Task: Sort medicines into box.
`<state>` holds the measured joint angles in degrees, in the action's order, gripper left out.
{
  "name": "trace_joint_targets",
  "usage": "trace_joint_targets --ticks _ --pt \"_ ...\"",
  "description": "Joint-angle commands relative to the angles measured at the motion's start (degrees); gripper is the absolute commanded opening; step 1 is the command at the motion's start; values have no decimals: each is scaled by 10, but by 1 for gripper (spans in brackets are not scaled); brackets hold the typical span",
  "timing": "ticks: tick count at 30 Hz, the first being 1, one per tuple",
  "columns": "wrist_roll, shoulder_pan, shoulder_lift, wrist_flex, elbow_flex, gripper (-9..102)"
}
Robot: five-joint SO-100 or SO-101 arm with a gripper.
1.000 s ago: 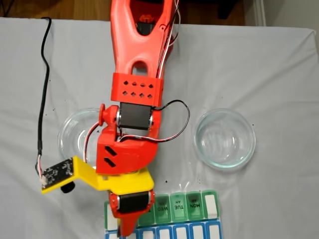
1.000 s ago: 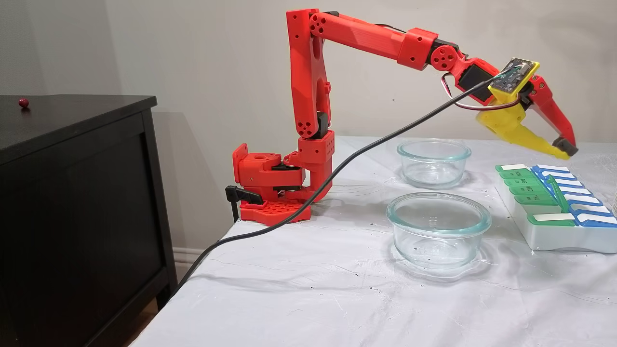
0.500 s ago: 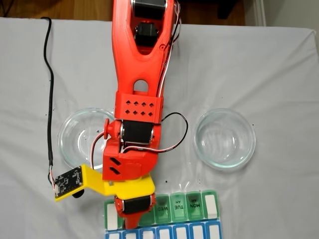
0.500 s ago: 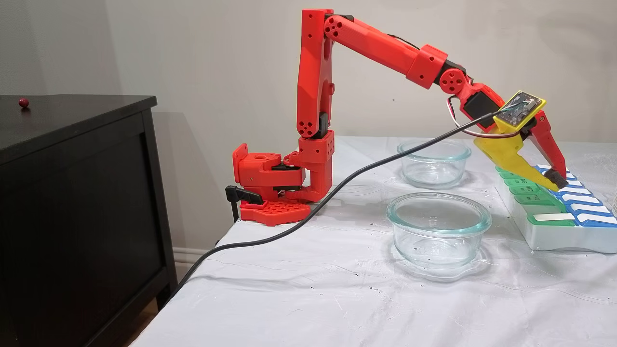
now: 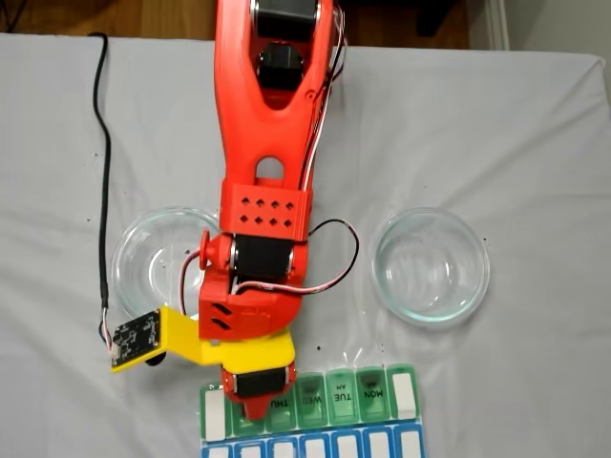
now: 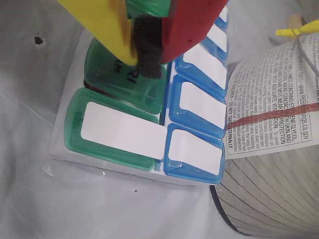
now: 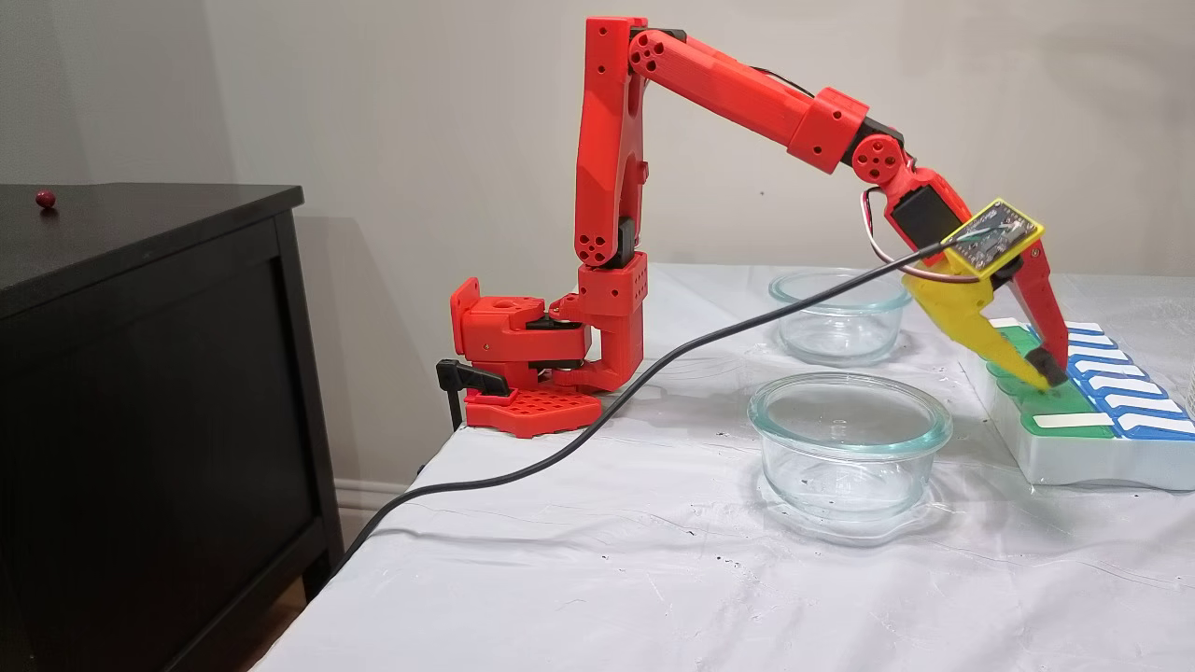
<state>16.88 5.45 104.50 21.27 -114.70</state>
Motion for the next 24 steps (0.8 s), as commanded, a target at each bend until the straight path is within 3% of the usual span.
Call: trace_joint_targets --ticks 1,14,24 --pt "-22 3 9 8 47 0" --pt "-31 2 -23 98 78 0" --pt "1 -15 -33 119 51 0"
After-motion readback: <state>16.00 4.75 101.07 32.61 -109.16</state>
